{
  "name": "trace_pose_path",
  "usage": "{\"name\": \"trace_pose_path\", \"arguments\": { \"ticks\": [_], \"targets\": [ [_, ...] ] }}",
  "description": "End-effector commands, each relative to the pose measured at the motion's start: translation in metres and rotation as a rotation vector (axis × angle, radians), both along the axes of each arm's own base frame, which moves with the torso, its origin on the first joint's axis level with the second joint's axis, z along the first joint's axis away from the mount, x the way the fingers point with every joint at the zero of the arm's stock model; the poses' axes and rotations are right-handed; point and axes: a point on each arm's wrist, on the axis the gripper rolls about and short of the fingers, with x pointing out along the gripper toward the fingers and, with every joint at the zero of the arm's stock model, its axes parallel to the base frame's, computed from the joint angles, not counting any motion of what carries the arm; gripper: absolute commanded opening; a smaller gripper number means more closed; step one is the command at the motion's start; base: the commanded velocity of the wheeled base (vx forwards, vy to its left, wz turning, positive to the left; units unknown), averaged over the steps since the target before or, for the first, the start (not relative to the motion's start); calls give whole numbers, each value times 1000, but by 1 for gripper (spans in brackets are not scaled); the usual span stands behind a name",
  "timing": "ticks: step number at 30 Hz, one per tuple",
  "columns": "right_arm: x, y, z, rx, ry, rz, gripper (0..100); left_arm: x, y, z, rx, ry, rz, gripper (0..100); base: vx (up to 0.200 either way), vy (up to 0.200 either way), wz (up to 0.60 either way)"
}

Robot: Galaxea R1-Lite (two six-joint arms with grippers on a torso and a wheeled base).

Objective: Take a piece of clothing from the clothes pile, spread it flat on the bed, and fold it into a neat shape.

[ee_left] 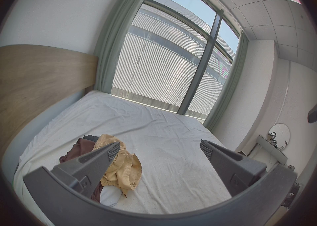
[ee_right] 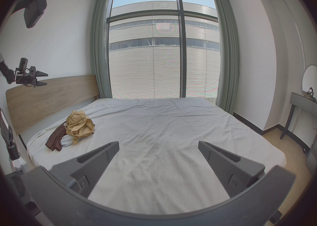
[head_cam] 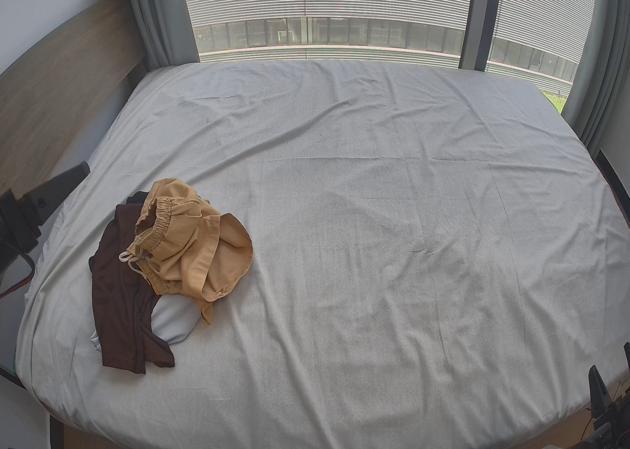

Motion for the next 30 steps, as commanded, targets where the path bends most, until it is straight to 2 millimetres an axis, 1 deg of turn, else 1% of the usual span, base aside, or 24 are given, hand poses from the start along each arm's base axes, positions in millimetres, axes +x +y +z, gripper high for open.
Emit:
{"name": "trace_pose_path", "arguments": {
  "ticks": [1, 2, 4, 6, 11, 12, 18, 19, 21, 25, 27, 30],
  "targets": [
    [0, 0, -5, 0, 1, 2, 100, 29, 9, -8, -1, 73, 5, 100, 0, 0, 0],
    [0, 0, -5, 0, 1, 2, 100, 29, 9, -8, -1, 73, 5, 100, 0, 0, 0],
    [0, 0, -5, 1, 0, 2, 100, 37, 13, -11, -7, 98, -2, 100, 0, 0, 0],
    [0, 0, -5, 3, 0, 0, 100, 49, 17, -17, -6, 131, -4, 100, 0, 0, 0],
    [0, 0, -5, 4, 0, 0, 100, 57, 18, -22, -13, 158, -17, 100, 0, 0, 0],
    [0, 0, -5, 8, 0, 0, 100, 66, 19, -29, -16, 193, -15, 100, 0, 0, 0],
    [0, 0, -5, 8, 0, -2, 100, 91, 21, -50, -29, 294, -13, 100, 0, 0, 0],
    [0, 0, -5, 8, 0, -2, 100, 92, 21, -51, -29, 297, -13, 100, 0, 0, 0],
    [0, 0, -5, 8, 0, -2, 100, 109, 23, -50, -30, 291, -12, 100, 0, 0, 0],
    [0, 0, -5, 8, 0, -2, 100, 127, 25, -50, -31, 285, -8, 100, 0, 0, 0],
    [0, 0, -5, 8, 0, 0, 100, 132, 25, -51, -32, 292, -8, 100, 0, 0, 0],
    [0, 0, -5, 9, 0, 0, 100, 144, 26, -56, -35, 310, -7, 100, 0, 0, 0]
  ]
}}
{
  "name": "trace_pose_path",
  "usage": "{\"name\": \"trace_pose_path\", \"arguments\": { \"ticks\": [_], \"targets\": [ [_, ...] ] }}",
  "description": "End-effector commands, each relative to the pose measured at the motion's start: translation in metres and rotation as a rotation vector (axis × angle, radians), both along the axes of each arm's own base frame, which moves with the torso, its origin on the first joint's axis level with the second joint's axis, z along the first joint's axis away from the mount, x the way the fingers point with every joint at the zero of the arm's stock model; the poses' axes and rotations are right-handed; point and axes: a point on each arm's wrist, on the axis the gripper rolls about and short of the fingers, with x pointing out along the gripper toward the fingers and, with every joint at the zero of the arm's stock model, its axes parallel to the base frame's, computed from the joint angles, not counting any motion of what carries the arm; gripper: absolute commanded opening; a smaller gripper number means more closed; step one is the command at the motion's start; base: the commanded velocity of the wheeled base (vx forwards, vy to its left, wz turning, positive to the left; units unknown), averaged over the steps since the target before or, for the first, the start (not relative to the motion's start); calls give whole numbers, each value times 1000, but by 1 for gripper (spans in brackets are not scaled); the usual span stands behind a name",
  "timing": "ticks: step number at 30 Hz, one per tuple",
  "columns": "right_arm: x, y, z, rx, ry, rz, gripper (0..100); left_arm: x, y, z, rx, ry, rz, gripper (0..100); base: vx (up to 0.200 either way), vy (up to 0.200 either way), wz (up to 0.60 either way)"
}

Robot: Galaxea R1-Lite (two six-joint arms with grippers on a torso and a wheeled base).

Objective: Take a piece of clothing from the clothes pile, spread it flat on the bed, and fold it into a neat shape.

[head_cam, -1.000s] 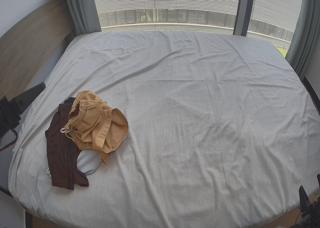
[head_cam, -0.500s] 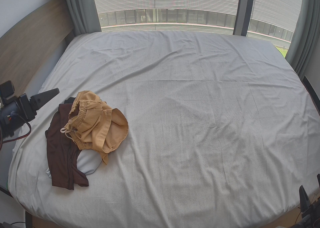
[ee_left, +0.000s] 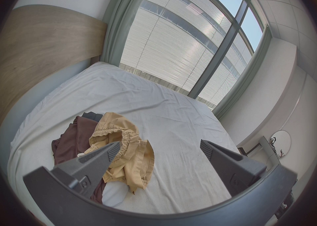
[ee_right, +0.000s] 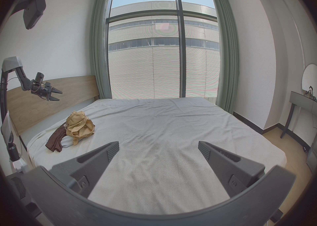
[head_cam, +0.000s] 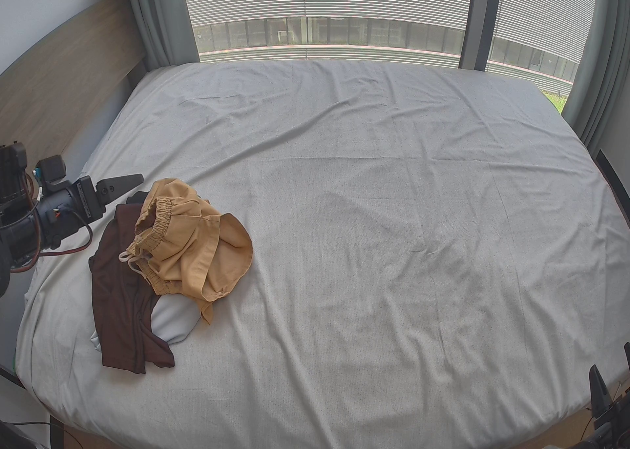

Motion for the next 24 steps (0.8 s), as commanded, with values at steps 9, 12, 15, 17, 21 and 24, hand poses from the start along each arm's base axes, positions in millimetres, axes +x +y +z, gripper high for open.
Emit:
{"name": "trace_pose_path", "arguments": {
  "ticks": [9, 12, 15, 17, 21, 24],
  "targets": [
    [0, 0, -5, 1, 2, -1, 100, 57, 5, -38, -28, 108, 5, 100, 0, 0, 0],
    [0, 0, -5, 1, 2, 1, 100, 64, 5, -43, -46, 103, 5, 100, 0, 0, 0],
    [0, 0, -5, 1, 2, -1, 100, 72, 5, -47, -82, 110, 9, 100, 0, 0, 0],
    [0, 0, -5, 1, 2, -1, 100, 78, 6, -50, -88, 115, 11, 100, 0, 0, 0],
    [0, 0, -5, 1, 2, -1, 100, 84, 4, -58, -88, 136, 5, 100, 0, 0, 0],
    [0, 0, -5, 1, 2, 1, 100, 90, 2, -64, -83, 144, 1, 100, 0, 0, 0]
  ]
}}
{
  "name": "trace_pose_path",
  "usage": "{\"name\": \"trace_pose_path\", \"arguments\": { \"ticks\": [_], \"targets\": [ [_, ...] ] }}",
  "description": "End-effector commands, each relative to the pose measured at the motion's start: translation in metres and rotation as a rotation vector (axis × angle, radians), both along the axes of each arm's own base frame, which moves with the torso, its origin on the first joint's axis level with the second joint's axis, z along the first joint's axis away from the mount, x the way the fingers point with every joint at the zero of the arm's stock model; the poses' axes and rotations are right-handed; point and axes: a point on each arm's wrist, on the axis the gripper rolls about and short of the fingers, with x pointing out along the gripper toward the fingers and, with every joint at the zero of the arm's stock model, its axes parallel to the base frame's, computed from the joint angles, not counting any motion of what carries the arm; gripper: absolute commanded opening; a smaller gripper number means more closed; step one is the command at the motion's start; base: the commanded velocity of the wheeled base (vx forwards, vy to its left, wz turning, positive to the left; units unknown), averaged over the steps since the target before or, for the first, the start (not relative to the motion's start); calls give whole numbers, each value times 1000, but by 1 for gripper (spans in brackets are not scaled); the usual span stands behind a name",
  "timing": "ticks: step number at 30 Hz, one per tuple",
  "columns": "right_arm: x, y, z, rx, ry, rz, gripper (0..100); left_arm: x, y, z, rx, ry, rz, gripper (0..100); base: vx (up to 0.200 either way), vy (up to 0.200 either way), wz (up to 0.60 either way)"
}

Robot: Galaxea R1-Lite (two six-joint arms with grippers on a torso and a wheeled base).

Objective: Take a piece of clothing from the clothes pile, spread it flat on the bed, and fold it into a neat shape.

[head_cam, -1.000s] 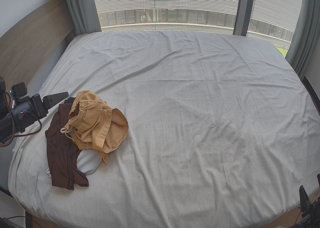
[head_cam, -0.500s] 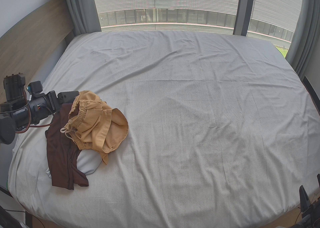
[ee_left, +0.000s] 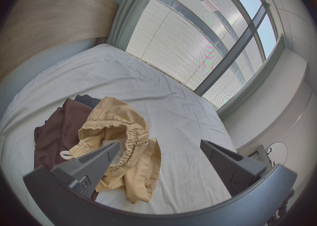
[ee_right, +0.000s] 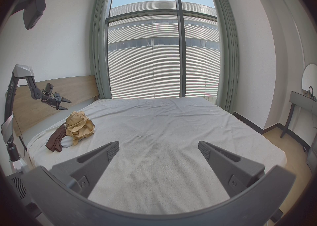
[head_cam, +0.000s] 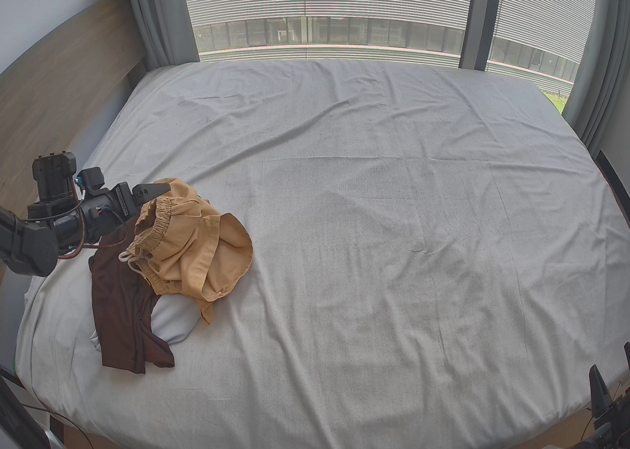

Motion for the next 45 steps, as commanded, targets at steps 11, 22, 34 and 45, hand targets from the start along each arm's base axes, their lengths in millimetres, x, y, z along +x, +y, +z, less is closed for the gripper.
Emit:
{"name": "trace_pose_path", "arguments": {
  "ticks": [11, 22, 34, 45],
  "targets": [
    [0, 0, -5, 0, 1, -4, 100, 38, -9, -29, 11, 7, -1, 100, 0, 0, 0],
    [0, 0, -5, 1, 1, -4, 100, 57, -10, -39, 13, 9, -2, 100, 0, 0, 0],
    [0, 0, -5, 1, 1, -4, 100, 71, -18, -48, 14, 14, -16, 100, 0, 0, 0],
    [0, 0, -5, 1, 1, -4, 100, 71, -18, -57, 18, 41, -16, 0, 0, 0, 0]
  ]
}}
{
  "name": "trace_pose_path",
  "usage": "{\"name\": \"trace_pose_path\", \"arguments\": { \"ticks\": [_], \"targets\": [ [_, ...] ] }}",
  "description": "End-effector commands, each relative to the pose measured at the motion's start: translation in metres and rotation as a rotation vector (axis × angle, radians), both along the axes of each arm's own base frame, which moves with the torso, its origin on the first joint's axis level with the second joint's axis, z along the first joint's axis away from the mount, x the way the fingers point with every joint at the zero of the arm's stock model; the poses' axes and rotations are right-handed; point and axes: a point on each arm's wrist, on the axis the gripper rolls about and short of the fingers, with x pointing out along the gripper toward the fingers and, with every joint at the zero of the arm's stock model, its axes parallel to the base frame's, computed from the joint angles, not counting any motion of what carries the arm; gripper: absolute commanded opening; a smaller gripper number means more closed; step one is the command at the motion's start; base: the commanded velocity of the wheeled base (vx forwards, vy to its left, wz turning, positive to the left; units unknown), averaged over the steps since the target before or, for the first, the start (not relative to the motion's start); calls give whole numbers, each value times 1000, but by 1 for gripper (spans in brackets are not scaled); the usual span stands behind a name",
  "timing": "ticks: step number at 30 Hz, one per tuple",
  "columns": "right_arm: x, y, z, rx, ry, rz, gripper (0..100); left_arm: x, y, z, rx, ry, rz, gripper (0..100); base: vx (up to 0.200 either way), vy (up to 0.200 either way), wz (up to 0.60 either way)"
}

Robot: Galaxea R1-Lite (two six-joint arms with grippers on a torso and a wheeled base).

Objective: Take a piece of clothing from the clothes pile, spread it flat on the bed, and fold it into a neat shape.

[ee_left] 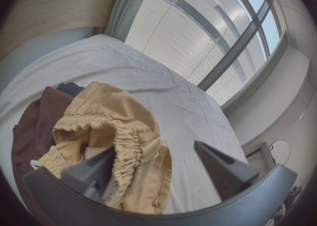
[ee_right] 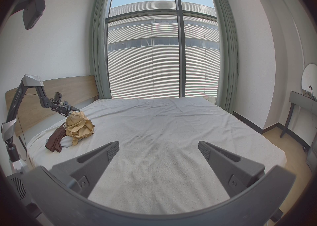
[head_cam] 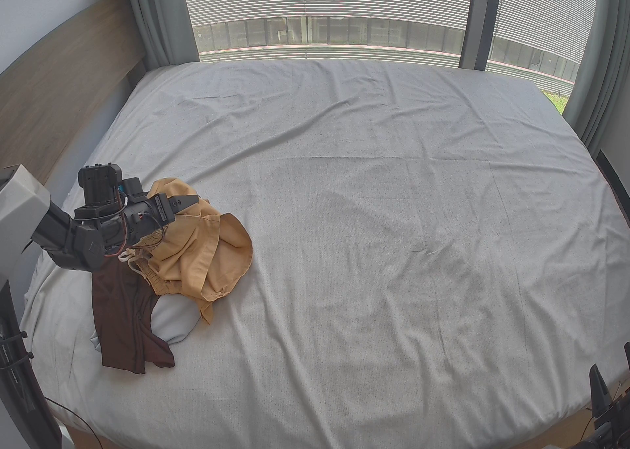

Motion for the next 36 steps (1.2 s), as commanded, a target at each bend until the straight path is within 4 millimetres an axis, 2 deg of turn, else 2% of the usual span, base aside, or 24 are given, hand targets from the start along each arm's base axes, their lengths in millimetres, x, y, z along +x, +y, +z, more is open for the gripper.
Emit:
{"name": "trace_pose_path", "arguments": {
  "ticks": [1, 8, 11, 15, 17, 22, 36],
  "targets": [
    [0, 0, -5, 0, 1, 1, 100, 3, 0, -6, 3, 10, 1, 0, 0, 0, 0],
    [0, 0, -5, 2, 1, 1, 100, 3, 1, -12, 3, 28, 1, 0, 0, 0, 0],
    [0, 0, -5, 2, 1, 1, 100, 1, -1, -8, -3, 19, -13, 0, 0, 0, 0],
    [0, 0, -5, 2, 1, 1, 100, -7, -14, 13, -9, -30, -48, 0, 0, 0, 0],
    [0, 0, -5, 2, 1, 1, 100, -18, -28, 31, -13, -66, -84, 0, 0, 0, 0],
    [0, 0, -5, 0, 1, 1, 100, -35, -46, 52, -17, -111, -134, 0, 0, 0, 0],
    [0, 0, -5, 0, 1, 1, 100, -58, -66, 68, -20, -146, -203, 0, 0, 0, 0]
  ]
}}
